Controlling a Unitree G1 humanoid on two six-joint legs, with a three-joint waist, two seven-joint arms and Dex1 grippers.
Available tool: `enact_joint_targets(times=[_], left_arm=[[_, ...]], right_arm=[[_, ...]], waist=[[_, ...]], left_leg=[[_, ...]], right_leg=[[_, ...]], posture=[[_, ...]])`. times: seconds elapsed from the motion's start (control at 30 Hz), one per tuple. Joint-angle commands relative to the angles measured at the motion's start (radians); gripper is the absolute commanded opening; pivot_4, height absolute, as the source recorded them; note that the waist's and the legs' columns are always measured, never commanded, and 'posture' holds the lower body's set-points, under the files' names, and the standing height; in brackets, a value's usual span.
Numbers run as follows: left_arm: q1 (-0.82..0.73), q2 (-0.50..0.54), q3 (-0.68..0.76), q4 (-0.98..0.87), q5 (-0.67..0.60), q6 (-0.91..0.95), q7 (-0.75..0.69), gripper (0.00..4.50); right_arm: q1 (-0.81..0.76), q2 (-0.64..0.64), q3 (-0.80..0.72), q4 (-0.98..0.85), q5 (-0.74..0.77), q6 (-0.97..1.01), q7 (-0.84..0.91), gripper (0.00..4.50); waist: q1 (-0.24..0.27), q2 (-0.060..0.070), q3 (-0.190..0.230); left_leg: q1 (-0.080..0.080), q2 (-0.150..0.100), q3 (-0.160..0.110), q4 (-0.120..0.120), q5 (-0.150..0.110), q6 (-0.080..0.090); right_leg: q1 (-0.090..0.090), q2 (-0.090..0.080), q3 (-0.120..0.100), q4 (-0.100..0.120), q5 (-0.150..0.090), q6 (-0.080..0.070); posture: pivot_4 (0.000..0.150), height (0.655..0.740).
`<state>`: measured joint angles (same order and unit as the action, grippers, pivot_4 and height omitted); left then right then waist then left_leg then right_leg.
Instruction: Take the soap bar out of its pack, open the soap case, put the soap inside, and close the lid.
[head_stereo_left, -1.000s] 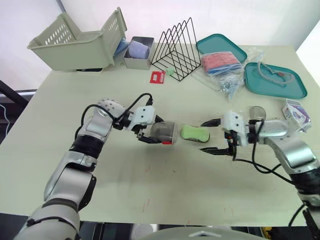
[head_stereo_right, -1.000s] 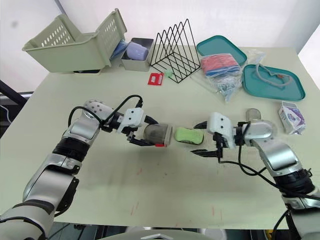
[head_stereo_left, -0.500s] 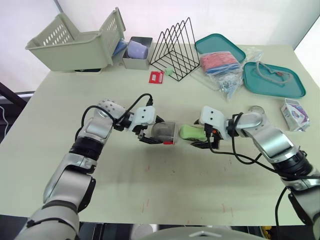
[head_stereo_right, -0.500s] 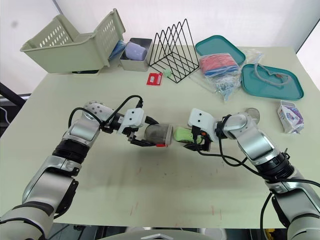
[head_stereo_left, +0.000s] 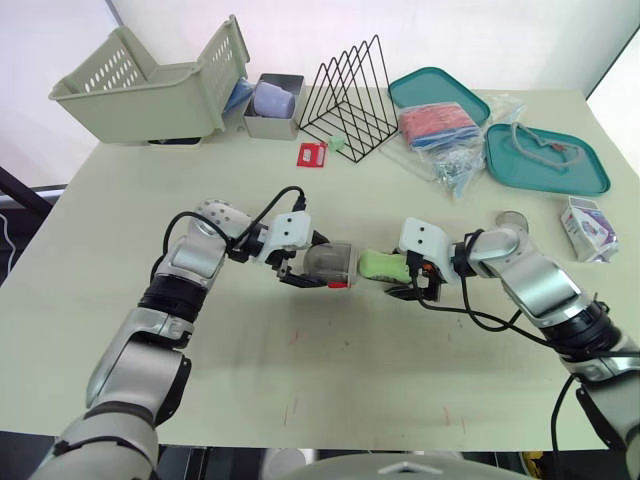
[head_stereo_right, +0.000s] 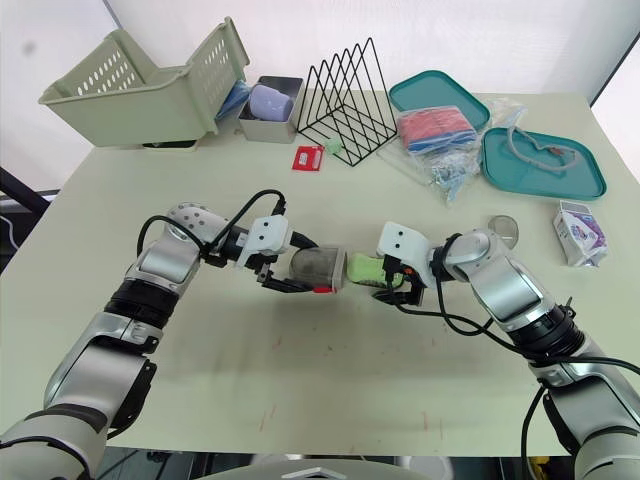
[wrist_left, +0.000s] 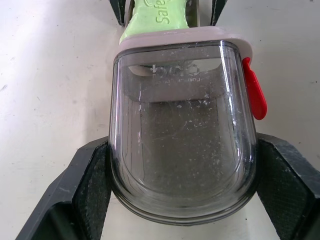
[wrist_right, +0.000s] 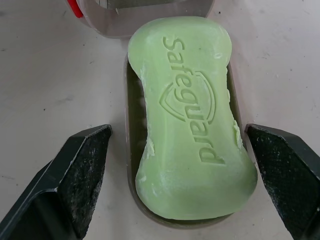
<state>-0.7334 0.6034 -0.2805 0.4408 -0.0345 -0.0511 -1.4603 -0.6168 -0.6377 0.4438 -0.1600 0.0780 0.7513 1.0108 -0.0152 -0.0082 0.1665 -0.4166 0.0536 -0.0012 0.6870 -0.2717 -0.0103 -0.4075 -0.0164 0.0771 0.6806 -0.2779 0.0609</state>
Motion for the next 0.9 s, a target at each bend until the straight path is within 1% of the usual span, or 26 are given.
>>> enact_joint_targets(times=[0.03, 0.07, 0.1, 0.13, 0.4, 0.57, 0.73, 0.9], left_arm=[[0.001, 0.010, 0.017, -0.044, -0.021, 0.001, 0.000, 3.48], [0.001, 0.010, 0.017, -0.044, -0.021, 0.001, 0.001, 3.48], [0.001, 0.010, 0.017, -0.043, -0.021, 0.001, 0.001, 3.48], [0.001, 0.010, 0.016, -0.043, -0.021, 0.001, 0.001, 3.48], [-0.007, 0.002, 0.012, -0.031, -0.017, -0.001, 0.004, 3.48], [-0.006, -0.007, 0.007, -0.026, -0.013, -0.003, 0.011, 3.48], [-0.011, -0.019, 0.010, -0.021, -0.020, -0.001, 0.016, 3.48], [-0.015, -0.028, 0.013, -0.026, -0.027, 0.006, 0.019, 3.48]], right_arm=[[-0.005, 0.002, 0.001, -0.001, -0.005, 0.021, -0.006, 3.99], [-0.004, 0.002, 0.001, -0.003, -0.005, 0.022, -0.005, 3.73], [-0.003, 0.002, 0.001, -0.005, -0.004, 0.022, -0.004, 3.25], [-0.003, 0.001, 0.001, -0.007, -0.003, 0.021, -0.002, 3.01], [-0.017, -0.003, -0.021, -0.015, 0.009, -0.014, 0.013, 3.01], [-0.048, -0.042, -0.045, -0.029, 0.028, -0.071, 0.073, 3.01], [-0.074, -0.056, -0.044, -0.077, 0.047, -0.031, 0.097, 3.01], [-0.086, -0.050, -0.029, -0.080, 0.038, -0.020, 0.098, 3.01]], waist=[[0.000, 0.000, 0.000], [-0.001, 0.000, 0.000], [-0.001, 0.000, 0.000], [-0.001, 0.000, 0.000], [-0.001, 0.000, 0.000], [-0.001, 0.000, 0.000], [0.000, 0.000, 0.000], [0.000, 0.000, 0.000]], left_leg=[[0.000, 0.000, 0.000, 0.000, 0.000, 0.000], [0.000, 0.000, 0.000, 0.000, 0.000, 0.000], [0.000, 0.000, 0.000, 0.000, 0.000, 0.000], [0.000, 0.000, 0.000, 0.000, 0.000, 0.000], [0.000, 0.000, 0.000, 0.000, 0.000, 0.000], [0.000, 0.000, 0.000, 0.000, 0.000, 0.000], [0.000, 0.000, 0.000, 0.000, 0.000, 0.000], [0.000, 0.000, 0.000, 0.000, 0.000, 0.000]], right_leg=[[0.000, 0.000, 0.000, 0.000, 0.000, 0.000], [0.000, 0.000, 0.000, 0.000, 0.000, 0.000], [0.000, 0.000, 0.000, 0.000, 0.000, 0.000], [0.000, 0.000, 0.000, 0.000, 0.000, 0.000], [0.000, 0.000, 0.000, 0.000, 0.000, 0.000], [0.000, 0.000, 0.000, 0.000, 0.000, 0.000], [0.000, 0.000, 0.000, 0.000, 0.000, 0.000], [0.000, 0.000, 0.000, 0.000, 0.000, 0.000]], posture=[[0.150, 0.7400], [0.150, 0.7400], [0.150, 0.7400], [0.150, 0.7400], [0.150, 0.7400], [0.150, 0.7400], [0.150, 0.7400], [0.150, 0.7400]])
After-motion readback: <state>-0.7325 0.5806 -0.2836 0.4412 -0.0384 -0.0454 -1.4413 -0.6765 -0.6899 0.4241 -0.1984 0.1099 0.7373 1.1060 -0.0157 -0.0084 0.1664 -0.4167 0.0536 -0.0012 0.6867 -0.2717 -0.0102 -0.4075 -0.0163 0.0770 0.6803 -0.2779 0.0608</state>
